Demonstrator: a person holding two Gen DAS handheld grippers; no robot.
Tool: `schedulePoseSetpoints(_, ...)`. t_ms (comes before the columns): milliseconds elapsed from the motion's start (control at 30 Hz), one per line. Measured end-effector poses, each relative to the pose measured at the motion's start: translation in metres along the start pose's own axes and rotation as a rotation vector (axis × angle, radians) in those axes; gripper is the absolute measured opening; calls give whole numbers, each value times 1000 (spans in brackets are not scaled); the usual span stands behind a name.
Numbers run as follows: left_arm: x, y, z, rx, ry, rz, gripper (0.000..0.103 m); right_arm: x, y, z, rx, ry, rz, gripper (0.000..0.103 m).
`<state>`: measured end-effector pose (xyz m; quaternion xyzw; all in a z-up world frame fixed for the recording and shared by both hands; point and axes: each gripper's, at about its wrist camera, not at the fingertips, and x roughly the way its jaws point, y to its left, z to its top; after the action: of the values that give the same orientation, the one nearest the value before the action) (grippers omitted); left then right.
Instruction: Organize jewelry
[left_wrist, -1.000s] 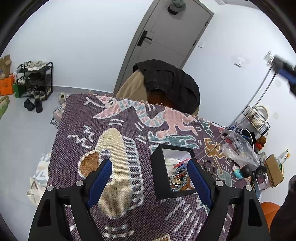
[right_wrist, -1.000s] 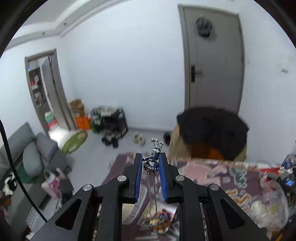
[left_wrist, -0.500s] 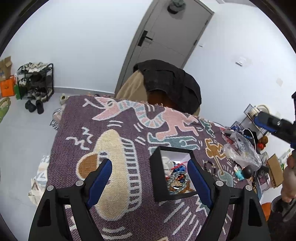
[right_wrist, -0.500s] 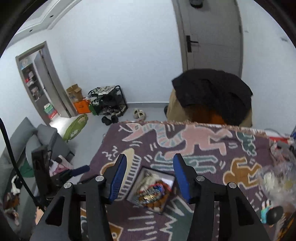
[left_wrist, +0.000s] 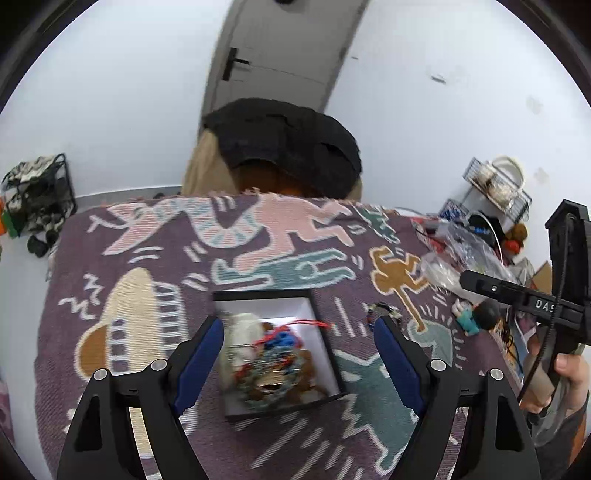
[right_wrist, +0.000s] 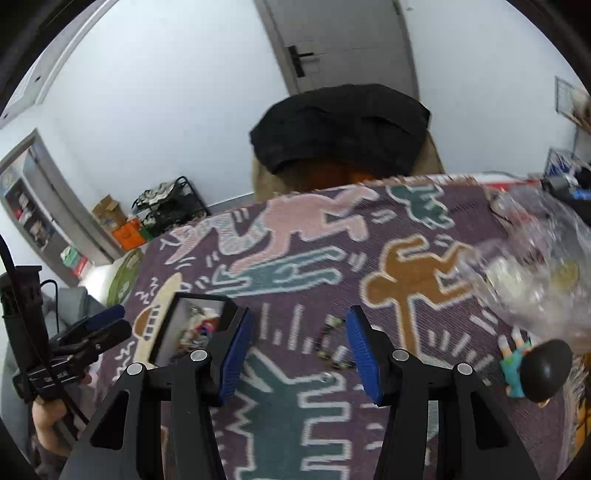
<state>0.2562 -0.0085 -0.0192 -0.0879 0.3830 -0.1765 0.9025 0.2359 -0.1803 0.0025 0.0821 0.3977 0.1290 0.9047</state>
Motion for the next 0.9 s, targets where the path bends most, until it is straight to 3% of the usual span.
schedulePoseSetpoints(133, 19, -30, 0, 63, 22, -15, 81, 0, -28, -11, 38, -4, 6, 52)
schedulePoseSetpoints(333, 52, -76, -7, 139, 96, -65, 67, -3, -56, -28, 69, -11, 8, 52)
schedulePoseSetpoints(567, 91, -110, -17, 192, 176, -65, 51, -3, -75, -44, 62, -18, 39, 52)
schedulePoseSetpoints(900, 145, -124, -37, 180, 314, -29, 50, 4, -94, -68, 71, -20, 54, 52)
